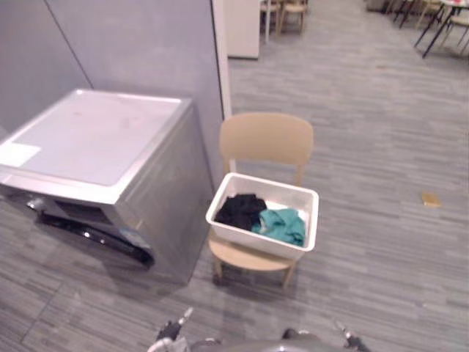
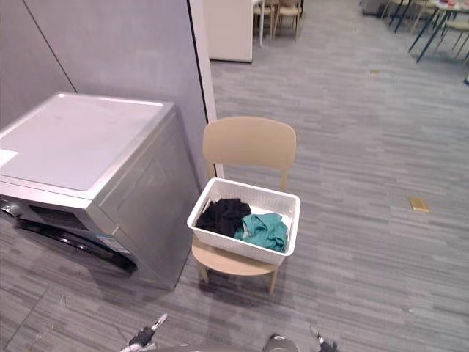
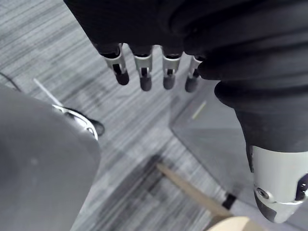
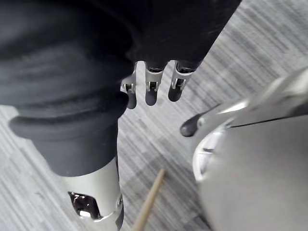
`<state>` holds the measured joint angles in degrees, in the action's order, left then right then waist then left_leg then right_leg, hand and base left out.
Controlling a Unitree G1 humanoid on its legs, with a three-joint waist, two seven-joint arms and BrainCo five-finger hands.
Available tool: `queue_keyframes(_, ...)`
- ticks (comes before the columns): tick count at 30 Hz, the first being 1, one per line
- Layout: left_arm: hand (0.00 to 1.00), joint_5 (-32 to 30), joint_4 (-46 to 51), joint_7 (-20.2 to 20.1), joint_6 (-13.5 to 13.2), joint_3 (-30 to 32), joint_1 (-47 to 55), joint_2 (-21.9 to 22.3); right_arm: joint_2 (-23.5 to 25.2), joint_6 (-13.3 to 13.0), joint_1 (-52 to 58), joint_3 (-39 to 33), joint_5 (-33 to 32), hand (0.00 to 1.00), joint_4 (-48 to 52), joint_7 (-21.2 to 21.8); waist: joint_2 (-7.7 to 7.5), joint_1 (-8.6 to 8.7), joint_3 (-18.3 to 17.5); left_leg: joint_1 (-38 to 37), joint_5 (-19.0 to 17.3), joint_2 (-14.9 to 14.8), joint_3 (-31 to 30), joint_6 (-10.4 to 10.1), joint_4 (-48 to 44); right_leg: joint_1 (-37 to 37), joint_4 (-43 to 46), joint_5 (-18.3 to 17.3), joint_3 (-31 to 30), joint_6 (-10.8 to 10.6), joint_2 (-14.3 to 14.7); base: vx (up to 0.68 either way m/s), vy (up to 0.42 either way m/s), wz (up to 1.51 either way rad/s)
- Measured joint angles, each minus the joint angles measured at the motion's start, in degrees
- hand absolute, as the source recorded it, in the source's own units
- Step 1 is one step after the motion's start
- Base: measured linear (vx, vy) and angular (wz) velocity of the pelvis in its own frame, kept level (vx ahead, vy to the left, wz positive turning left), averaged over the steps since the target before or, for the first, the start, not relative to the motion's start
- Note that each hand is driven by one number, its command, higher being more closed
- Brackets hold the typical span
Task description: Pick up the laundry basket with both hands and put the clothes into the washing machine.
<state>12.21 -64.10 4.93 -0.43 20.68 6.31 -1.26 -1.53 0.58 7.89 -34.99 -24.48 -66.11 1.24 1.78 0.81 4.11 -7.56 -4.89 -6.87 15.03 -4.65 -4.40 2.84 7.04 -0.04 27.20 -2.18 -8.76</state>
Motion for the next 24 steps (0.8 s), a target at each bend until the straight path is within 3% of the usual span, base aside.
queue_keyframes(6, 0.0, -0.04, -0.2, -1.13, 0.22, 4.24, 2.29, 0.51, -0.01, 1.03, 1.41, -0.87, 3.29, 0.0, -2.26, 0.28, 0.03, 0.01, -1.28, 0.31, -0.1, 0.27, -4.17, -0.36, 1.42, 2.93, -5.63, 0.61, 1.19, -0.2, 1.97, -0.06, -0.002, 0.23)
queue_keyframes(9, 0.0, 0.86, 0.24, -1.12, -0.03, 3.74, 2.38, 0.22, -0.31, 0.79, 1.26, 1.66, 3.64, 0.0, -2.33, 0.25, -0.13, 0.02, -1.24, 4.61, 0.65, 0.32, -9.0, -1.35, 0.72, 2.46, -7.61, 0.64, 4.33, -0.16, 2.89, -0.01, -0.042, 0.64)
queue_keyframes(12, 0.0, 1.82, 1.31, -0.99, -0.26, 0.49, 0.72, 0.06, -1.31, 0.56, 0.17, 4.96, 3.57, 0.0, -2.35, -0.04, 0.74, 0.03, -1.11, 10.9, 6.94, 1.52, -16.36, -1.79, 3.79, -1.26, -5.05, 1.23, 12.05, 1.62, 2.58, -0.06, -0.084, 1.42)
queue_keyframes(13, 0.0, 1.79, 1.89, -0.93, -0.82, -1.0, -0.09, 0.06, -1.75, 0.24, -0.76, 5.56, 3.58, 0.0, -2.43, -0.33, 1.24, 0.17, -0.34, 12.58, 7.64, 0.44, -15.58, -1.23, 6.78, -2.25, -4.01, 0.53, 16.17, 2.77, 2.42, -0.09, -0.103, 1.77)
queue_keyframes(14, 0.0, 1.7, 1.75, -0.77, -0.89, -1.69, -0.91, -0.09, -1.19, -0.2, -2.2, 5.72, 3.59, 0.0, -2.35, -0.69, -0.6, 0.14, -0.14, 13.39, 5.41, -0.92, -7.64, 2.16, 7.7, -2.87, -5.32, 1.54, 20.2, 4.51, 0.9, -0.08, -0.053, 1.77)
queue_keyframes(15, 0.0, 2.15, 1.85, -0.65, -1.15, -2.03, -1.9, -0.08, -1.5, -0.52, -3.68, 5.84, 3.6, 0.0, -2.05, -1.08, -1.02, -0.17, 1.36, 15.19, 4.75, -2.78, -1.27, 3.71, 4.2, -3.78, -3.84, 1.47, 22.01, 4.76, -0.92, -0.05, -0.009, 1.3)
queue_keyframes(18, 0.0, 1.48, 1.75, -0.63, -2.05, -2.24, -2.71, 0.31, -4.1, -1.39, -8.6, 5.93, 3.58, 0.0, -0.74, -1.34, -0.47, -0.64, 3.54, 17.25, 4.26, -5.83, 0.11, 3.35, -10.76, -4.95, 1.37, 0.11, 25.47, 5.69, -5.86, -0.05, 0.101, 0.77)
queue_keyframes(19, 0.0, 0.78, 1.56, -0.45, -2.39, -2.24, -2.34, 0.62, -5.09, -2.04, -9.56, 6.64, 2.99, 0.0, -0.07, -1.28, 0.48, -0.63, 3.59, 15.85, 2.88, -8.19, -0.82, 1.94, -15.68, -4.6, 2.85, -0.1, 26.21, 5.37, -7.09, -0.05, 0.132, 0.37)
queue_keyframes(21, 0.0, 0.34, 0.69, -0.31, -2.26, -2.24, -2.32, 0.88, -5.8, -2.62, -10.73, 6.56, 2.24, 0.0, -0.01, -1.34, 1.5, -0.3, 3.48, 12.93, 2.35, -11.96, -0.7, 1.15, -18.59, -4.43, 5.55, -0.55, 27.42, 4.62, -8.87, -0.06, 0.26, 0.47)
queue_keyframes(23, 0.0, -1.18, 0.45, 0.06, -1.85, -2.33, -2.34, 1.64, -5.92, -2.48, -10.23, 5.93, 0.98, 0.0, -0.37, -1.57, 2.43, 0.59, 3.19, 8.95, 3.63, -13.57, -0.71, -3.89, -13.26, -4.34, 8.78, -1.01, 29.24, 3.36, -10.92, -0.04, 0.359, 0.75)
queue_keyframes(24, 0.0, -1.71, 0.39, 0.07, -1.51, -2.45, -2.34, 2.71, -6.32, -2.35, -9.62, 4.23, -0.3, 0.0, -0.8, -2.02, 3.77, 1.17, 2.48, 7.29, 4.05, -13.51, -0.82, -6.6, -8.16, -4.71, 10.86, -0.77, 30.89, 2.37, -12.04, -0.05, 0.448, 0.9)
